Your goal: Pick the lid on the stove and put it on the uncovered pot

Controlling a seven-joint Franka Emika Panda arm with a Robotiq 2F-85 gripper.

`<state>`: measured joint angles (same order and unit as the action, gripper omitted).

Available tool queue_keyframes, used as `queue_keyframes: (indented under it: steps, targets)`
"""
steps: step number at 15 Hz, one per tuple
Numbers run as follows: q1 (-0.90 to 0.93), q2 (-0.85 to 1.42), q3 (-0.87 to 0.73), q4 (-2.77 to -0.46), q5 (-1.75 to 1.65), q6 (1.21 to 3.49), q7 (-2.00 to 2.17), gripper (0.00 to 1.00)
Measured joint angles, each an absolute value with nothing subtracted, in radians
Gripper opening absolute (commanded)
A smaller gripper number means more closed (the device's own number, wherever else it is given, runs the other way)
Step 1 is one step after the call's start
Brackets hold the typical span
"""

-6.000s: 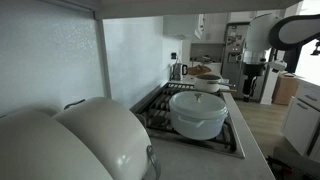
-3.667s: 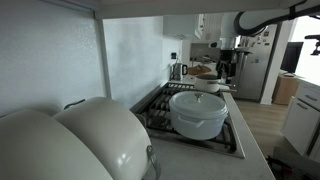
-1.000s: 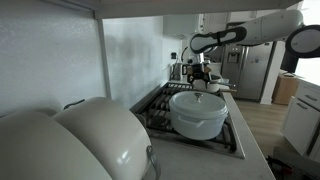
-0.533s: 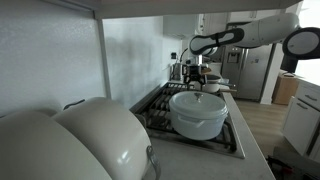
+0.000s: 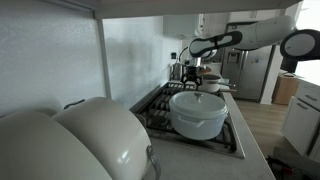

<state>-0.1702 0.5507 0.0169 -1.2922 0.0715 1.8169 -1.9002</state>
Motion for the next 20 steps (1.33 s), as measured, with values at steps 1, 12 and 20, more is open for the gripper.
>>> queue_keyframes:
  steps: [1, 12, 20]
  targets:
    - [-0.172, 0.553, 0.017, -1.294, 0.071, 1.827, -1.906, 1.00]
    - [-0.179, 0.570, 0.017, -1.310, 0.069, 1.858, -1.941, 0.78]
    - [-0.179, 0.570, 0.017, -1.317, 0.069, 1.859, -1.941, 0.20]
